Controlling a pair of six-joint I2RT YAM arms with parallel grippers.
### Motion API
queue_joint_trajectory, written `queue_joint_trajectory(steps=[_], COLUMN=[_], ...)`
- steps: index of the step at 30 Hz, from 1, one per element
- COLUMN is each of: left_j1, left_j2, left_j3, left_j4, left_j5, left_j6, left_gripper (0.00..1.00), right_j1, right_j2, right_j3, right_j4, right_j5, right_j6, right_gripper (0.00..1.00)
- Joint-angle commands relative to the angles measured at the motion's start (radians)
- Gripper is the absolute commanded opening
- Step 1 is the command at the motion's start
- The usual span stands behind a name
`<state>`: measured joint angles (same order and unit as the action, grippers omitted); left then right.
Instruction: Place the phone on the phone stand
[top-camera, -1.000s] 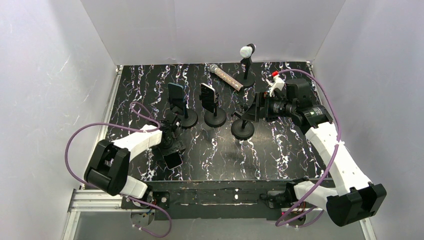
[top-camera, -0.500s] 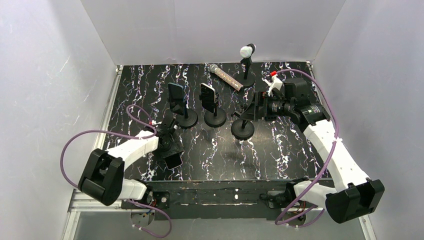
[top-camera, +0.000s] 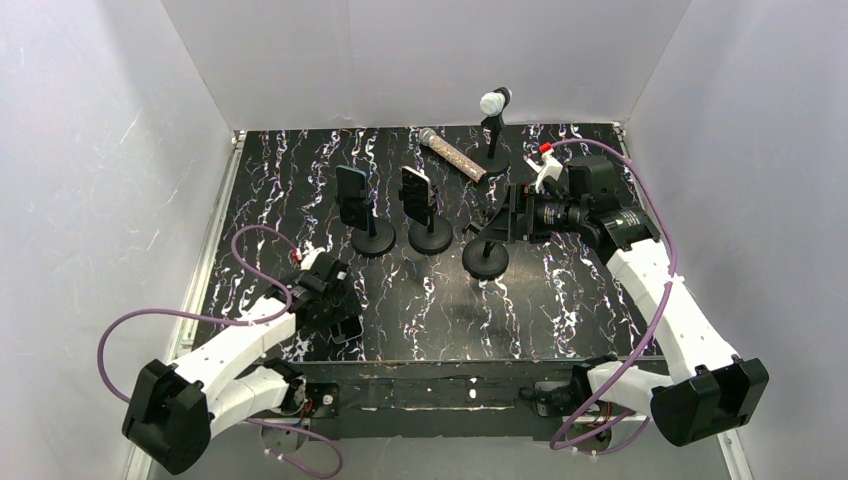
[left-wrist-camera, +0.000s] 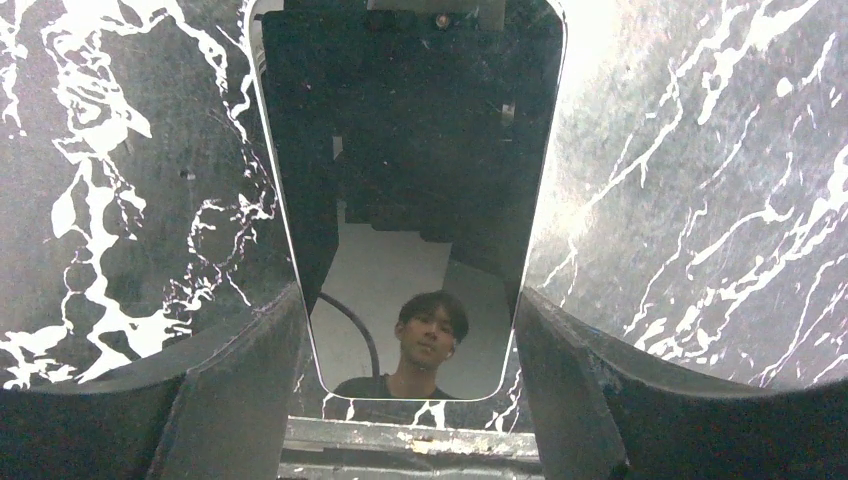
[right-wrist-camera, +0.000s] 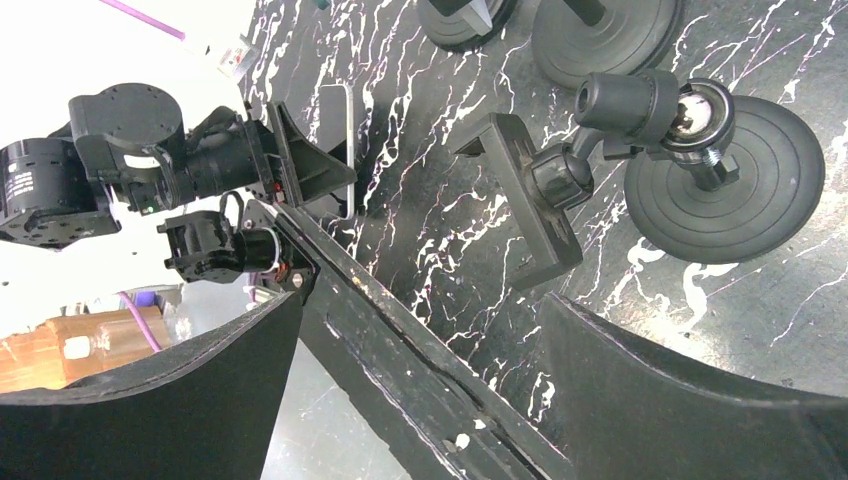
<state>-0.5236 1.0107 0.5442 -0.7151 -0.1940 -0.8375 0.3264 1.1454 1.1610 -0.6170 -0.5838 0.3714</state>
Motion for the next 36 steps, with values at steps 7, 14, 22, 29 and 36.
queue_joint_trajectory(steps=[7,14,22,29,36], left_j1=[-0.22,-0.372,-0.569,-0.699,-0.765], left_j2=[-0.07,-0.068,0.055,0.147,0.202], left_j3=[0.123,0.251,0.418,0.541,0.626], left_j4=[-0.059,-0.058,-0.034,-0.044,-0.041], left_j5=[-0.145,-0.239,-0.379,-0.458,-0.489], left_j6=[0.028,0.07,0.167,0.211,0.222], left_gripper=[0.0,0.0,0.0,0.0,0.0], right_j1=[-0.004,0.012,0.083,0.145,0.196], right_j2=[0.002,0.026,0.068,0.134,0.202], right_j3=[0.015,0.028,0.045,0.063,0.068], right_j4=[0.044,0.052,0.104,0.143,0.181], right_j5=[-0.068,-0.134,-0.175,-0.203,-0.234], right_j6=[0.032,0.062,0.11,0.139,0.157], right_gripper=[0.96,0.91,0.9,0.85,0.8])
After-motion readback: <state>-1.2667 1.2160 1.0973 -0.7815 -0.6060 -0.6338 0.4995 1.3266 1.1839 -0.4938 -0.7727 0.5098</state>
